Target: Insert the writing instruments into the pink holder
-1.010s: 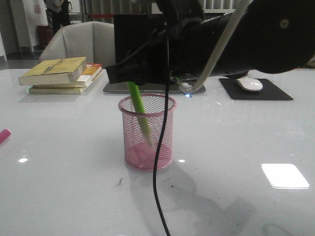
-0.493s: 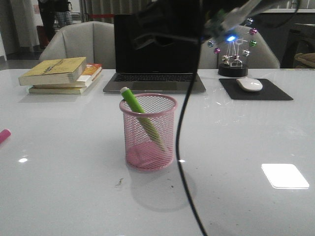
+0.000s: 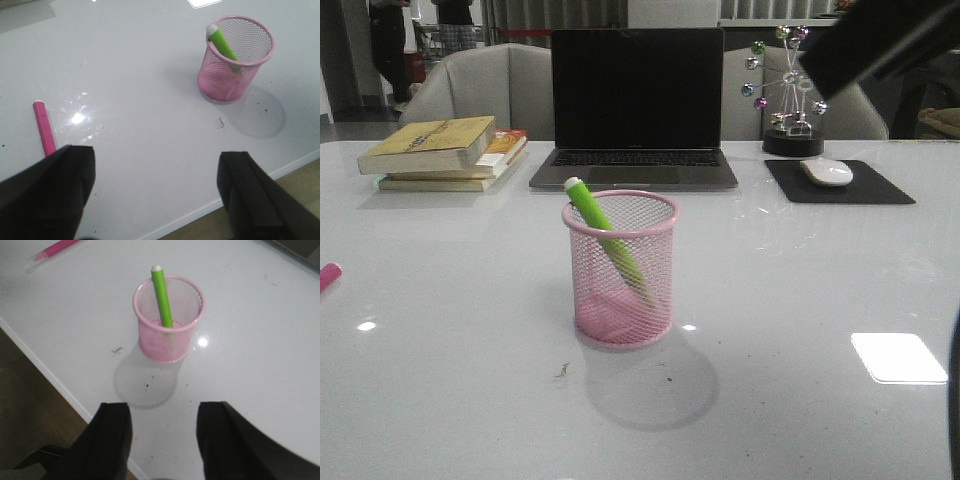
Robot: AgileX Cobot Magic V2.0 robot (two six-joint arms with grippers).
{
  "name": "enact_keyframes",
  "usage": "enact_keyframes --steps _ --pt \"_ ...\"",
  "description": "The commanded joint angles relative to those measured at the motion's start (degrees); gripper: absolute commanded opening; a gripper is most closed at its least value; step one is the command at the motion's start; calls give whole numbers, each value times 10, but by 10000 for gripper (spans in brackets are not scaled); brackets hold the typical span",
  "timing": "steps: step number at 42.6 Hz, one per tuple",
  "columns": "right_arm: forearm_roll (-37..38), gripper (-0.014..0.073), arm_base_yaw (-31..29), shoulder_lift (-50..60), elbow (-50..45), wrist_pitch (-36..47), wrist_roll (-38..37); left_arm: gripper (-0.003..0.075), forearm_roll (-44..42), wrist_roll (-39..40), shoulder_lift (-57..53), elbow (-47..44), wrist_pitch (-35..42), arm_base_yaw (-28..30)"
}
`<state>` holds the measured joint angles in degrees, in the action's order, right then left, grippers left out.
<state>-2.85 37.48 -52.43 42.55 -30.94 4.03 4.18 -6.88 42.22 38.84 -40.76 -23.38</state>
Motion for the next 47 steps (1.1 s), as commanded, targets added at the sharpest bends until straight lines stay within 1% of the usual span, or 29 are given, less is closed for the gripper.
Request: enact_keyframes --steps 1,7,11,14,17,24,33,38,47 --pt "-3 424 -4 43 -16 32 5 560 4 1 0 16 37 -4" --pt "-3 424 -4 73 -40 37 5 565 -9 53 18 22 19 9" --pt "-3 424 -4 76 -41 35 5 565 -52 102 51 36 -12 25" --pt "-3 424 -4 76 -41 35 5 564 -73 122 86 52 -40 43" --pt "-3 424 -4 76 -41 35 5 564 -75 122 127 69 -61 62" --pt "-3 424 -4 75 -41 35 5 562 -75 122 241 114 -81 111" --pt "-3 424 -4 75 -41 35 5 563 -75 122 385 174 -54 158" --pt "-3 424 -4 75 -41 35 5 562 -79 120 455 209 -36 166" --pt "-3 424 -4 75 -41 35 5 562 -126 120 566 282 -28 169"
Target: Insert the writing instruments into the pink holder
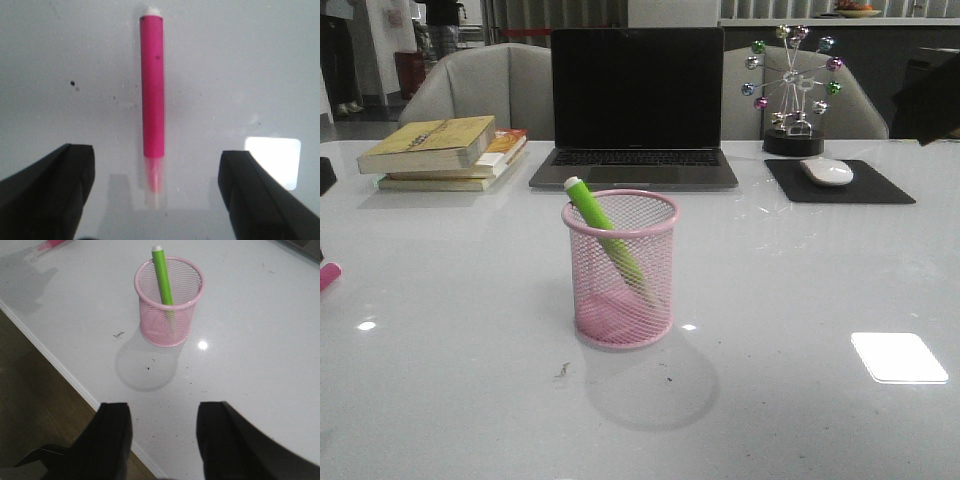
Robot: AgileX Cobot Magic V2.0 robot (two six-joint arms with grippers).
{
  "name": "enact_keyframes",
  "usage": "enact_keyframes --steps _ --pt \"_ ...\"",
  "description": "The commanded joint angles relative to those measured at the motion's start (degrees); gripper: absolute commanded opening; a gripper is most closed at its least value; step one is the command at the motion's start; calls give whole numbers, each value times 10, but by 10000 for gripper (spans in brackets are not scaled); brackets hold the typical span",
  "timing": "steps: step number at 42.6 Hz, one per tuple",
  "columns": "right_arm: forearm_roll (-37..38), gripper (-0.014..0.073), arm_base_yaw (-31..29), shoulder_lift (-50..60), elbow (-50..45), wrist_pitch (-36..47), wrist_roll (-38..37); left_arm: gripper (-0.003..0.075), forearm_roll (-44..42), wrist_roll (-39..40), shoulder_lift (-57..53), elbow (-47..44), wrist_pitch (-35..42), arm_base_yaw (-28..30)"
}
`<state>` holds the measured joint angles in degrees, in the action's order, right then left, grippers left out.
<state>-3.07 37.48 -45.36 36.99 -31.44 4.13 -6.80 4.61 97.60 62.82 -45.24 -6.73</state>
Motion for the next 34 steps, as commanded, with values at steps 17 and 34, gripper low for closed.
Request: enact_keyframes --steps 17,34 --pt "-1 424 -4 5 15 40 4 562 -4 5 128 156 -16 8" --pt "-1 424 -4 5 15 40 4 524 11 -12 152 171 -10 17"
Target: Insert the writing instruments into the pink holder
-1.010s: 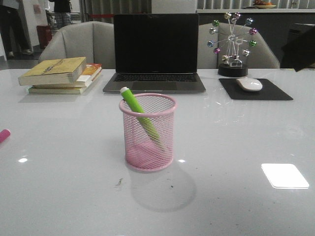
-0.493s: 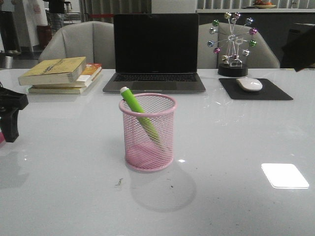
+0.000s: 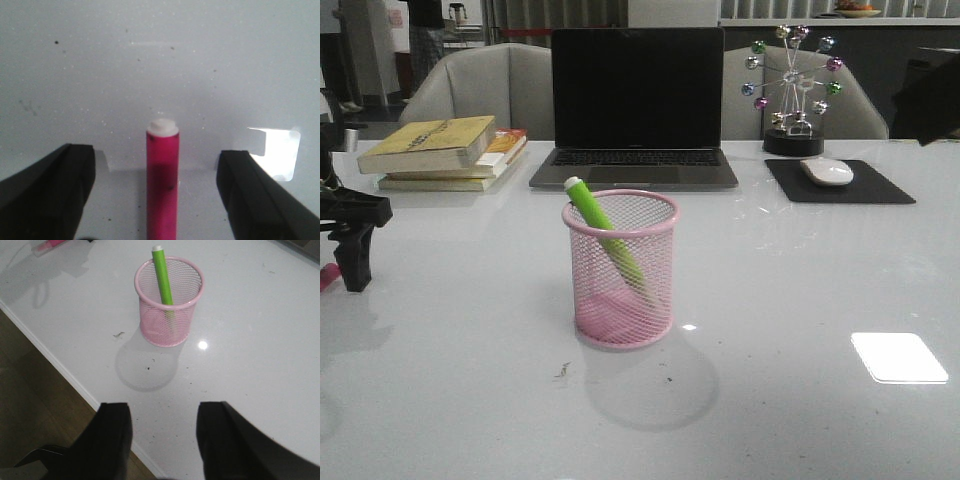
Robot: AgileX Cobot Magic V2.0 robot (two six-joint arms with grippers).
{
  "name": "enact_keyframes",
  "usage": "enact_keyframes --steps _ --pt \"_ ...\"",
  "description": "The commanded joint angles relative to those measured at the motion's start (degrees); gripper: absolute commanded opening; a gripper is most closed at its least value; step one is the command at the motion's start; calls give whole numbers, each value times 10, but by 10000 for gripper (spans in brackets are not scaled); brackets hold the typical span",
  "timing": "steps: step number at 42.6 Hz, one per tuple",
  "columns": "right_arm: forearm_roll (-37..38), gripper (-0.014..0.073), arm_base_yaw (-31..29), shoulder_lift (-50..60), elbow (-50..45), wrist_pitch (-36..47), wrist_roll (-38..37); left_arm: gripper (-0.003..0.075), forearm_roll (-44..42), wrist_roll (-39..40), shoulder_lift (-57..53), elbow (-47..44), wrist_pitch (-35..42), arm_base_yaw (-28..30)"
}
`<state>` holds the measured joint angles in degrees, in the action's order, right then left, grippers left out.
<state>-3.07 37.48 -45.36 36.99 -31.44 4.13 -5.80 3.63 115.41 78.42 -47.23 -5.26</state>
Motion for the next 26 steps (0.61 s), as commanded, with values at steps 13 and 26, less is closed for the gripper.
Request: enact_keyframes --steps 13,26 --pt "-1 424 -4 5 15 40 4 191 1 -2 -26 15 -5 2" --pt "-1 424 -4 5 15 40 4 93 38 -20 -61 6 7 2"
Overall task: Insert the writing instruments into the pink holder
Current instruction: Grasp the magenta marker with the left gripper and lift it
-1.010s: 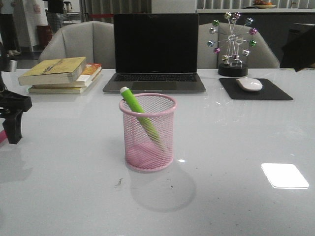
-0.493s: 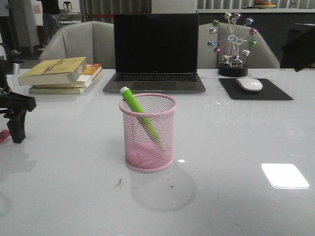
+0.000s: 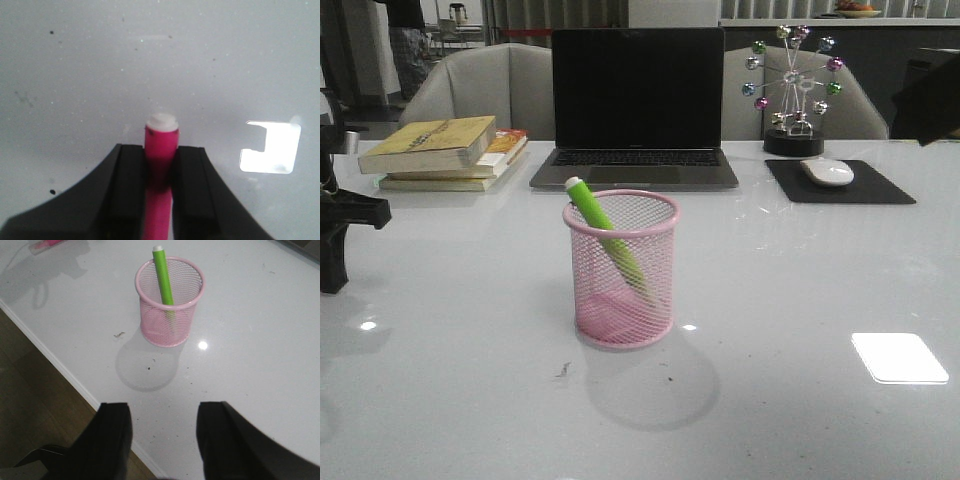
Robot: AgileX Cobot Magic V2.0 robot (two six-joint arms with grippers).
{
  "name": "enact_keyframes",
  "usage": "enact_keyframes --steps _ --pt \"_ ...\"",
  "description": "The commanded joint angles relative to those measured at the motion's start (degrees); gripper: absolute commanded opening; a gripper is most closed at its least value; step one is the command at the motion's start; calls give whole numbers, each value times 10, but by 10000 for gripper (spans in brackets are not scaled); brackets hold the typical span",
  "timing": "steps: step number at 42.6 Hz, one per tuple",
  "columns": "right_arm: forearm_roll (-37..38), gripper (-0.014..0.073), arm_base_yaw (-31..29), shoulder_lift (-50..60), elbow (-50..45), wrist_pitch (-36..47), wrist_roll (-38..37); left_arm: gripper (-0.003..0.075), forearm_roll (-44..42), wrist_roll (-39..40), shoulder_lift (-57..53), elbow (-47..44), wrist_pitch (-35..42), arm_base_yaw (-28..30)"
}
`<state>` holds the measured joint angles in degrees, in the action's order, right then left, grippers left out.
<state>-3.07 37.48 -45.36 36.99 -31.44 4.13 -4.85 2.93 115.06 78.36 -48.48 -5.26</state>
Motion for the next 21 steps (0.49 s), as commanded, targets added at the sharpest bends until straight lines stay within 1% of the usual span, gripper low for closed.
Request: enact_keyframes --steps 1,8,11,14,21 --pt "-1 424 -4 5 15 40 4 93 42 -18 -67 2 30 1" --pt "-1 424 -4 5 15 40 4 93 167 -98 -179 -70 153 -24" --pt "-1 424 -4 5 15 40 4 93 184 -117 -233 -106 210 -48" --pt "-1 424 -4 5 15 40 4 93 184 -117 -280 -137 262 -77" --pt "-1 424 -4 5 15 40 4 93 184 -117 -382 -215 406 -169"
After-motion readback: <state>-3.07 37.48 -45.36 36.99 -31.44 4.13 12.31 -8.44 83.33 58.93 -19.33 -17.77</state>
